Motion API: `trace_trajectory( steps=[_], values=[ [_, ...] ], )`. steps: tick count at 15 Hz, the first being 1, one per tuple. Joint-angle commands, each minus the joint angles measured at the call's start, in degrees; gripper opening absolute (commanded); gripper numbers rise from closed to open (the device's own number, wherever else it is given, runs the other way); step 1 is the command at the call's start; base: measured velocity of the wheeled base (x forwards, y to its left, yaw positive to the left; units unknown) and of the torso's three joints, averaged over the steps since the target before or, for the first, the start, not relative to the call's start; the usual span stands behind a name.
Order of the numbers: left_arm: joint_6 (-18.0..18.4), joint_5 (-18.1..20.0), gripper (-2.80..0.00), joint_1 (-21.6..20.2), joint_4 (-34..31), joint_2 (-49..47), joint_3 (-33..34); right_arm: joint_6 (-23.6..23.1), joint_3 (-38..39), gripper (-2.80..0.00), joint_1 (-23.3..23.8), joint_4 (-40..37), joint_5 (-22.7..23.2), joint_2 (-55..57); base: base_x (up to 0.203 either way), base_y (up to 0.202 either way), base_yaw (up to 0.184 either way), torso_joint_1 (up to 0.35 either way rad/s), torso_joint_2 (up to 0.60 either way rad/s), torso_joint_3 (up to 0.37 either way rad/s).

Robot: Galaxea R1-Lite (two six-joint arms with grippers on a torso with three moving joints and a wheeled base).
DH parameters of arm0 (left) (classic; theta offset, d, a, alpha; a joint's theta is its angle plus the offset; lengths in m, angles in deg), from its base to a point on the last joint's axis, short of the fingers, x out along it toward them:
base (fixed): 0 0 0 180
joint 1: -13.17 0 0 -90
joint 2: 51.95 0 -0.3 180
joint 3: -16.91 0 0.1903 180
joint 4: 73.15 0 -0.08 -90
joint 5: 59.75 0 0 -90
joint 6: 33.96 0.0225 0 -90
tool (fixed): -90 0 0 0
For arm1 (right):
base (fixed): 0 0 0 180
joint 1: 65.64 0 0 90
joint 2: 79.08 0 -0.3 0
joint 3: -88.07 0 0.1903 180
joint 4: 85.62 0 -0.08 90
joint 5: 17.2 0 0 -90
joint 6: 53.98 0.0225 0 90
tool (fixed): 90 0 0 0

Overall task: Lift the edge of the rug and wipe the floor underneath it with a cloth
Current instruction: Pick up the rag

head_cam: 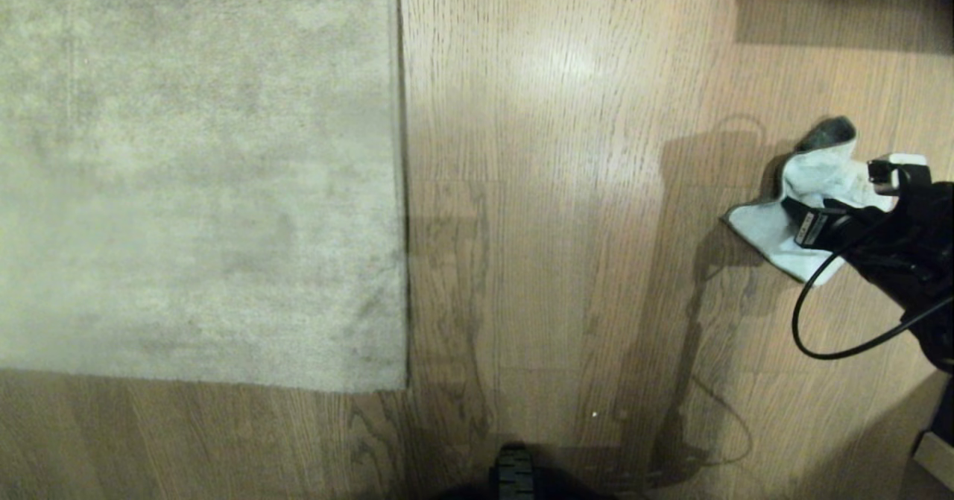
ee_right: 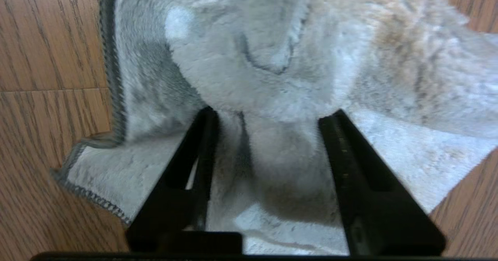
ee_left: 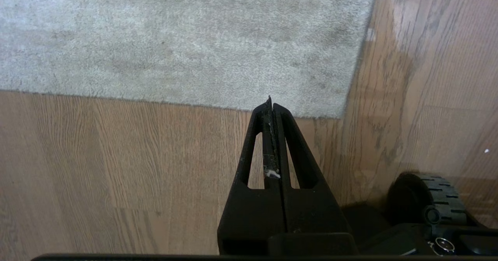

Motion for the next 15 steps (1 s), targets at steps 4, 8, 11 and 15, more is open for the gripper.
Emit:
trace_trajectory(
  steps=[4, 8, 11, 15],
  values=[
    [0.0, 0.0, -2.80, 0.0, 0.0, 0.0, 0.0, -1.3, 1.3, -2.80, 0.0, 0.1, 0.4, -2.4, 0.000, 0.000, 0.000, 0.000, 0.00, 0.000],
    [0.0, 0.0, -2.80, 0.0, 0.0, 0.0, 0.0, -3.3, 3.5, -2.80, 0.1, -0.5, 5.2, -6.7, 0.000, 0.000, 0.000, 0.000, 0.00, 0.000],
    [0.0, 0.0, -2.80, 0.0, 0.0, 0.0, 0.0, -3.7, 7.8, -2.80, 0.1, -0.8, 6.6, -10.9, 0.000, 0.000, 0.000, 0.000, 0.00, 0.000],
    [0.0, 0.0, -2.80, 0.0, 0.0, -0.1, 0.0, -3.7, 15.4, -2.80, 0.1, -0.8, 10.6, -19.0, 0.000, 0.000, 0.000, 0.000, 0.00, 0.000]
  ],
)
